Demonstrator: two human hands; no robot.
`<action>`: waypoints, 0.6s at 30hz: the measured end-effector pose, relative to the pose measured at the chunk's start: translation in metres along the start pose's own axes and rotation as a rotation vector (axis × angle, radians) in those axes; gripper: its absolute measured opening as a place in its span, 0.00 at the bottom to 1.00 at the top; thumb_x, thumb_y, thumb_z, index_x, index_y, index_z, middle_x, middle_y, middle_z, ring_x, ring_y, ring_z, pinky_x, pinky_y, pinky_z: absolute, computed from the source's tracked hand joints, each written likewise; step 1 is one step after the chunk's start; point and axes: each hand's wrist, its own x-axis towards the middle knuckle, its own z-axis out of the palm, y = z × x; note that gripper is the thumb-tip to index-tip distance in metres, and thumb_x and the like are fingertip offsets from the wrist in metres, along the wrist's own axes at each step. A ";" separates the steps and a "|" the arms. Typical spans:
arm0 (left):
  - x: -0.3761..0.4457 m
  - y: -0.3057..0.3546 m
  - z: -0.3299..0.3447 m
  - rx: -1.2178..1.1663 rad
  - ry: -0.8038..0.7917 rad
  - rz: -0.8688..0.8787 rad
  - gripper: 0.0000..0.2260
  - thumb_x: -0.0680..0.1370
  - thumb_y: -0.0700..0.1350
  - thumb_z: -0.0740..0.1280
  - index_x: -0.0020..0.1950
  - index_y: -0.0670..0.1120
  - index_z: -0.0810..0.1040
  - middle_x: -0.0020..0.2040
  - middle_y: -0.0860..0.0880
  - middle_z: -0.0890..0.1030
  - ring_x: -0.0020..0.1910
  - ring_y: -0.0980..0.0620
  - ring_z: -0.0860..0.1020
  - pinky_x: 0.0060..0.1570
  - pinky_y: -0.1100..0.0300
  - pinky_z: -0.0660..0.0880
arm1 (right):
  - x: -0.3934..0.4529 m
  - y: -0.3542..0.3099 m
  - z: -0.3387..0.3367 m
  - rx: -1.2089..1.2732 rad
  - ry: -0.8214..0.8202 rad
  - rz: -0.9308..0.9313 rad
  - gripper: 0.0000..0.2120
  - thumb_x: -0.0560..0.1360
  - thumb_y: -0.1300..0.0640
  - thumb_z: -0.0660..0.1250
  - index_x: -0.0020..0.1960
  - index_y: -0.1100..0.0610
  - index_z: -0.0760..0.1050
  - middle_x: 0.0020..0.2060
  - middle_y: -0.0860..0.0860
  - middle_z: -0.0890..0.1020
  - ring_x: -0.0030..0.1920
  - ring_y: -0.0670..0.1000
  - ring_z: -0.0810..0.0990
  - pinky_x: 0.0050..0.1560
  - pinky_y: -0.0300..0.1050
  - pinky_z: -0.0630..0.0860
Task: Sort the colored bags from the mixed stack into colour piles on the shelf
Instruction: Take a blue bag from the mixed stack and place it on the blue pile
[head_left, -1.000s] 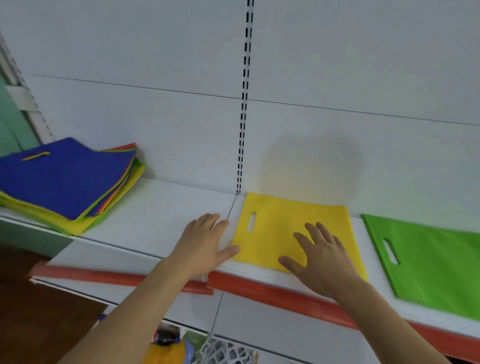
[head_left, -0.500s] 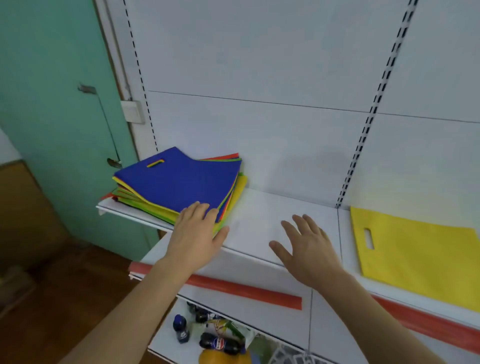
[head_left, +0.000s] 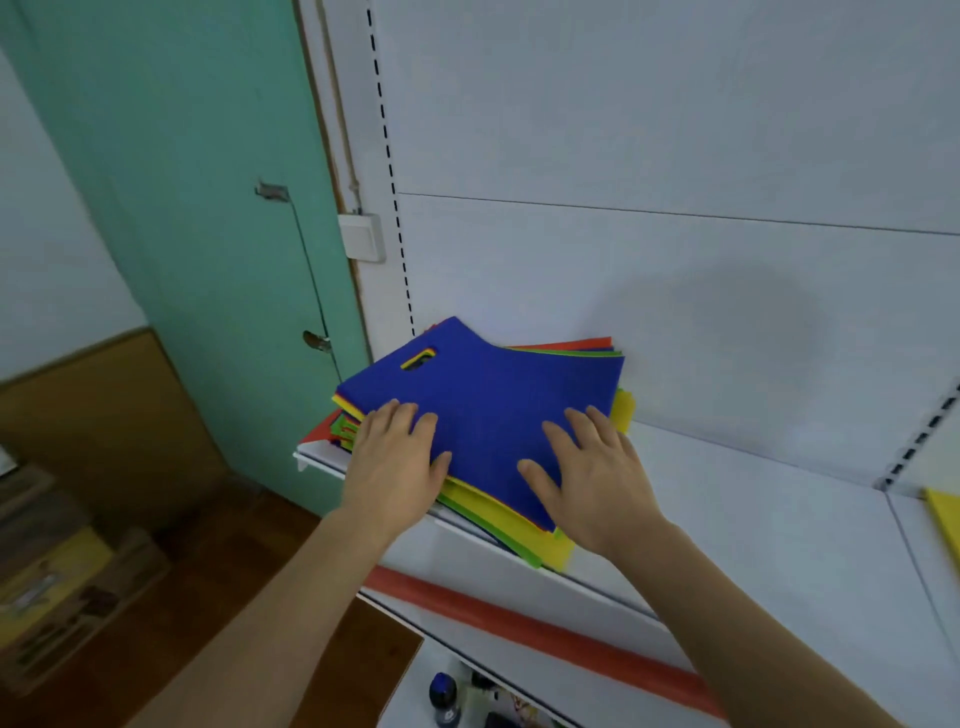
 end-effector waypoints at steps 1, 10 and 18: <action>0.009 -0.007 0.000 0.020 -0.006 0.003 0.27 0.83 0.61 0.61 0.79 0.49 0.69 0.79 0.45 0.69 0.80 0.42 0.61 0.80 0.45 0.58 | 0.010 -0.006 0.002 0.006 -0.005 -0.013 0.37 0.82 0.29 0.45 0.83 0.49 0.61 0.83 0.54 0.60 0.84 0.59 0.51 0.82 0.58 0.54; 0.053 -0.046 0.015 0.154 -0.028 -0.056 0.42 0.81 0.71 0.48 0.84 0.42 0.58 0.83 0.42 0.60 0.83 0.42 0.54 0.81 0.41 0.52 | 0.057 -0.020 0.024 -0.031 -0.100 0.031 0.38 0.81 0.26 0.40 0.83 0.44 0.60 0.84 0.51 0.58 0.84 0.58 0.51 0.82 0.61 0.52; 0.055 -0.049 0.027 0.034 0.076 0.262 0.22 0.83 0.58 0.60 0.72 0.47 0.78 0.70 0.46 0.79 0.73 0.41 0.70 0.77 0.42 0.60 | 0.047 -0.033 0.021 -0.064 -0.055 0.245 0.28 0.84 0.33 0.45 0.80 0.40 0.65 0.82 0.49 0.62 0.83 0.56 0.53 0.82 0.59 0.53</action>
